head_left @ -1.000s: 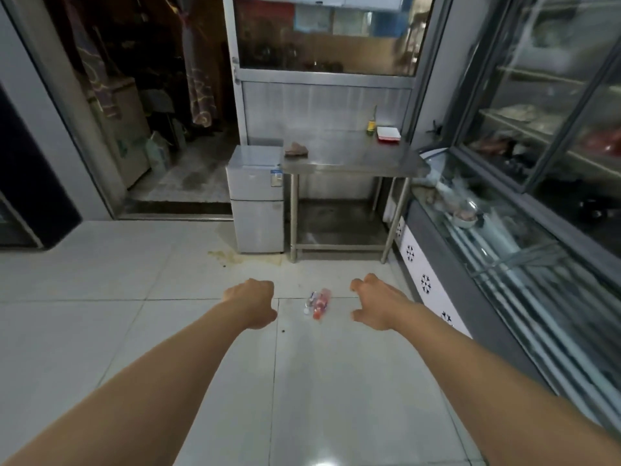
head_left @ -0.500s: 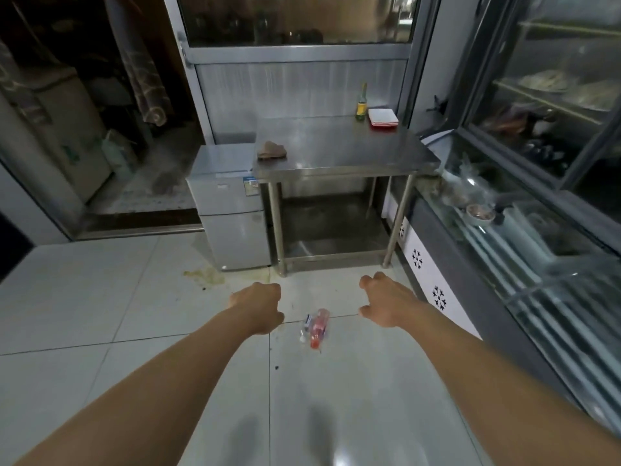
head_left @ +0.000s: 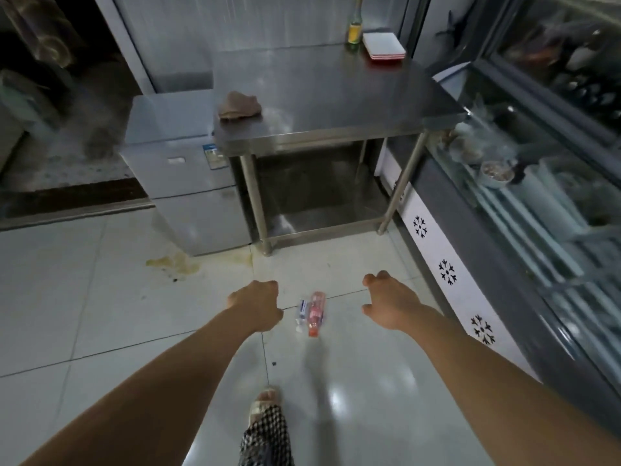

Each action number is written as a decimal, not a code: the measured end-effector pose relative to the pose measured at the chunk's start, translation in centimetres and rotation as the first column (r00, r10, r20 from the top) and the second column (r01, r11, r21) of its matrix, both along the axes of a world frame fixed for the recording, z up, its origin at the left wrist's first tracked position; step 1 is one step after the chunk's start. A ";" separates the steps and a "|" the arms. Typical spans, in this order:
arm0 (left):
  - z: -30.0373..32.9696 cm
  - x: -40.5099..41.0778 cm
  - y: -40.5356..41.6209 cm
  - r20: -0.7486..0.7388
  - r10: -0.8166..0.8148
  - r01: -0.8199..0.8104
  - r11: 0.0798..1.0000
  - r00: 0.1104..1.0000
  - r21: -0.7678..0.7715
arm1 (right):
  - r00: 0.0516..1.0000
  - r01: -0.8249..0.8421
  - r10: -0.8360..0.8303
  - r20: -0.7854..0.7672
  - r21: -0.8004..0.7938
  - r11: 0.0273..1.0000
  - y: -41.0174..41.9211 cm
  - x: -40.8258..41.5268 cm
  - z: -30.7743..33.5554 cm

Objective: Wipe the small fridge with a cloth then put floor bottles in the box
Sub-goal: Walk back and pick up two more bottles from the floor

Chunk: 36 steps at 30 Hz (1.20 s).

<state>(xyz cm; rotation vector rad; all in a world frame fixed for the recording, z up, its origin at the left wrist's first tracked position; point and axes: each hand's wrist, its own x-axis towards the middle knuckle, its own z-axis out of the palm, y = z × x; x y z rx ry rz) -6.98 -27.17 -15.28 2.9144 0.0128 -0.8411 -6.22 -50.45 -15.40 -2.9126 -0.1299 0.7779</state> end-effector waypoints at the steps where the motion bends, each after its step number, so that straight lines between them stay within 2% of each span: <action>1: -1.2 1.5 0.5 -0.008 -0.018 0.018 1.000 1.000 -0.007 | 0.999 0.028 -0.028 -0.021 -0.005 1.000 0.6 1.0 -1.1; 5: -5.7 6.6 2.5 -0.055 -0.067 0.066 0.998 0.996 -0.021 | 0.987 0.117 -0.115 -0.112 0.008 0.993 3.3 4.1 -5.8; 14: -18.2 14.1 2.7 -0.130 -0.053 0.039 0.994 0.990 -0.104 | 0.946 0.259 -0.241 -0.219 0.057 0.964 5.4 9.0 -18.5; 19: -28.7 15.6 1.6 -0.183 0.016 -0.039 0.992 0.983 -0.122 | 0.919 0.341 -0.312 -0.239 0.088 0.936 5.3 10.7 -29.2; 24: -41.8 16.5 0.2 -0.225 0.078 -0.106 0.988 0.971 -0.114 | 0.892 0.421 -0.379 -0.248 0.148 0.895 5.6 12.1 -42.3; 31: -60.0 17.9 -1.5 -0.187 0.150 -0.176 0.976 0.971 -0.131 | 0.861 0.507 -0.466 -0.203 0.267 0.820 6.0 14.7 -60.2; 36: -68.7 19.1 -2.7 -0.106 0.221 -0.237 0.957 0.969 -0.170 | 0.821 0.569 -0.542 -0.179 0.312 0.761 6.1 16.5 -68.9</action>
